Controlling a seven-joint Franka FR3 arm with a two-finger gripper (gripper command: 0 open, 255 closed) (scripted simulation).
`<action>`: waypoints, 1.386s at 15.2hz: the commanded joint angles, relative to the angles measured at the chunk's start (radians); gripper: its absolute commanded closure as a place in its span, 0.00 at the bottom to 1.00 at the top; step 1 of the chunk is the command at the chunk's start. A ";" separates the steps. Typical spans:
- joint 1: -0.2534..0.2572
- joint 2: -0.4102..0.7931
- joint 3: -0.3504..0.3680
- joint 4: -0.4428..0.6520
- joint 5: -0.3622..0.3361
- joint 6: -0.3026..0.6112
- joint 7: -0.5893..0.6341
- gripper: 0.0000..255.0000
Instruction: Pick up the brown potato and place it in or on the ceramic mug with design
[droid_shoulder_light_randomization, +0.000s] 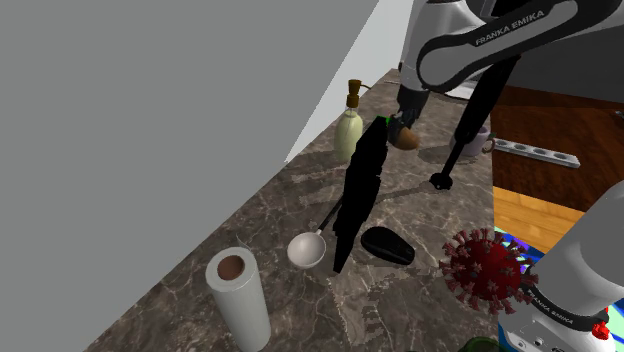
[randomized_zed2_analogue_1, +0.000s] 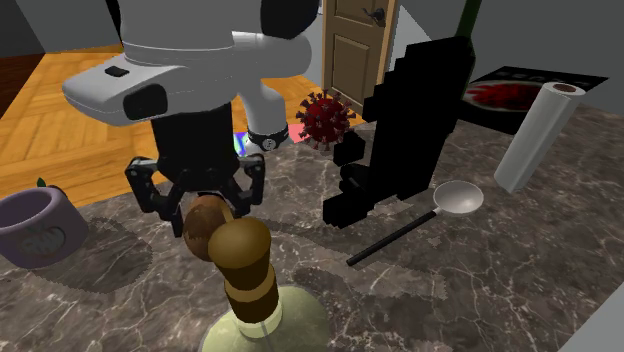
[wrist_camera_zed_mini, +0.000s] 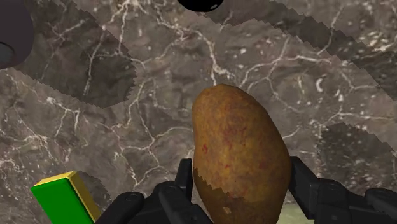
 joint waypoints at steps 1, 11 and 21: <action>0.002 -0.014 0.002 0.017 0.003 -0.031 -0.001 1.00; 0.005 -0.064 0.004 0.110 0.014 -0.173 -0.017 1.00; -0.042 -0.114 -0.082 0.128 -0.002 -0.229 -0.145 1.00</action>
